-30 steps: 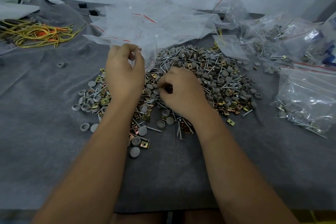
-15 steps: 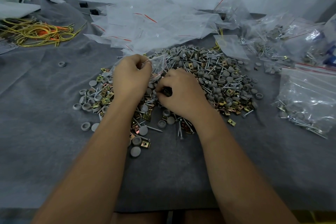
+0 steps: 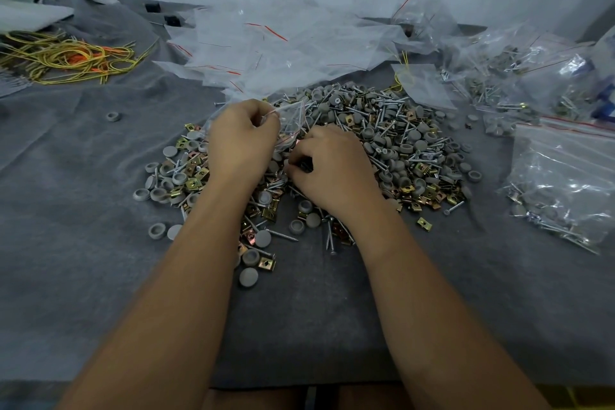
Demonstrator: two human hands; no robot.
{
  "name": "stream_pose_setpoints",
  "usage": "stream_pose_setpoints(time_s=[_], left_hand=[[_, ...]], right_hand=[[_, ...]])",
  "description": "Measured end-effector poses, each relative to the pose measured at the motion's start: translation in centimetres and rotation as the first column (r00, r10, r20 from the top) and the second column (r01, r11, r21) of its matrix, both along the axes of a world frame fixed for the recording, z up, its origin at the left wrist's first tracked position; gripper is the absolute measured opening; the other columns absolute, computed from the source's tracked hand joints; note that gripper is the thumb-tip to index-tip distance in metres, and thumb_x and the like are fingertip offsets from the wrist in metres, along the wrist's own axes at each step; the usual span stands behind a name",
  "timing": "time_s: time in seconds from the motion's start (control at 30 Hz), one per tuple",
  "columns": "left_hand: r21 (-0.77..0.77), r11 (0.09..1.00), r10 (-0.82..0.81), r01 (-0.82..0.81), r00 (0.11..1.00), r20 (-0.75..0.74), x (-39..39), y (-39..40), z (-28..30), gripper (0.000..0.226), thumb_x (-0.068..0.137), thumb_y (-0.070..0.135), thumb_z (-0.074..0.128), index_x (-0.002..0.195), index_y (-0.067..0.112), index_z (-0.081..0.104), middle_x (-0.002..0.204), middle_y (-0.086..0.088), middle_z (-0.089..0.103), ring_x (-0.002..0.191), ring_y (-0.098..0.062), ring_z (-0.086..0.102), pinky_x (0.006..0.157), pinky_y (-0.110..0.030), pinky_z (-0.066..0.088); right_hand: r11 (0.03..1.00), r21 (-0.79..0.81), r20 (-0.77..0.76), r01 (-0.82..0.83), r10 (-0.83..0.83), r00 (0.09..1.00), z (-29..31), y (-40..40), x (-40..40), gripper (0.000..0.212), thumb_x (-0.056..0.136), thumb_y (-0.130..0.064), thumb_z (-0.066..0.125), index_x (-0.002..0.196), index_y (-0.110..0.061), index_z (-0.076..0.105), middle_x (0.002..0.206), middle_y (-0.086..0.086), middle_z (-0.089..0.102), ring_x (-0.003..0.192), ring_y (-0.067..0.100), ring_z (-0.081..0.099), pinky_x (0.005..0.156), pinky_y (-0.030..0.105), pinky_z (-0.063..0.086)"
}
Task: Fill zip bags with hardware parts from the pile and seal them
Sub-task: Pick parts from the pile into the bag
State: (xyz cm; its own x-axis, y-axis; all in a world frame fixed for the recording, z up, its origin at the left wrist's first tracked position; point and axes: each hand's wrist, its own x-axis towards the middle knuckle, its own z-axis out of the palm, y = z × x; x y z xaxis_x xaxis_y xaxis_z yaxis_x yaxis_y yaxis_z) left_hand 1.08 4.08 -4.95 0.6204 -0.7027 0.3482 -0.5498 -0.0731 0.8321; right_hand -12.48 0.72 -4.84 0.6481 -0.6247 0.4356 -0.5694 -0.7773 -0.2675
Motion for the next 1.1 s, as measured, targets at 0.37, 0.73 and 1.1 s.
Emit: stream_pose_setpoints(time_s=[0.37, 0.73, 1.1], left_hand=[[0.003, 1.000, 0.016, -0.016, 1.000, 0.001, -0.1, 0.1, 0.1, 0.019, 0.091, 0.028, 0.057, 0.073, 0.031, 0.060, 0.064, 0.009, 0.057, 0.053, 0.008, 0.049, 0.054, -0.022, 0.036], [-0.037, 0.971, -0.234, 0.236, 0.971, 0.040, -1.1, 0.4, 0.6, 0.011, 0.091, 0.016, 0.061, 0.090, 0.018, 0.072, 0.077, -0.003, 0.062, 0.068, -0.009, 0.052, 0.063, -0.028, 0.042], [-0.141, 0.917, -0.373, 0.372, 0.927, 0.020, -1.9, 1.1, 1.5, 0.018, 0.092, 0.009, 0.060, 0.097, 0.021, 0.072, 0.094, -0.004, 0.071, 0.087, -0.010, 0.063, 0.078, -0.026, 0.050]], right_hand=[[0.997, 0.035, 0.314, 0.063, -0.071, 0.947, 0.3, 0.1, -0.3, 0.006, 0.080, -0.018, 0.066, 0.078, -0.013, 0.064, 0.082, 0.000, 0.056, 0.081, 0.019, 0.052, 0.074, 0.037, 0.046], [0.998, 0.052, 0.480, 0.040, -0.060, 0.875, -0.6, -1.0, -0.2, 0.006, 0.084, -0.018, 0.069, 0.089, -0.014, 0.068, 0.114, 0.006, 0.048, 0.102, 0.019, 0.050, 0.079, 0.036, 0.052], [0.993, 0.044, 0.287, 0.112, -0.120, 0.950, -0.4, -0.8, -0.5, 0.024, 0.087, -0.026, 0.067, 0.109, -0.019, 0.071, 0.118, 0.004, 0.058, 0.107, 0.023, 0.056, 0.079, 0.037, 0.051]])
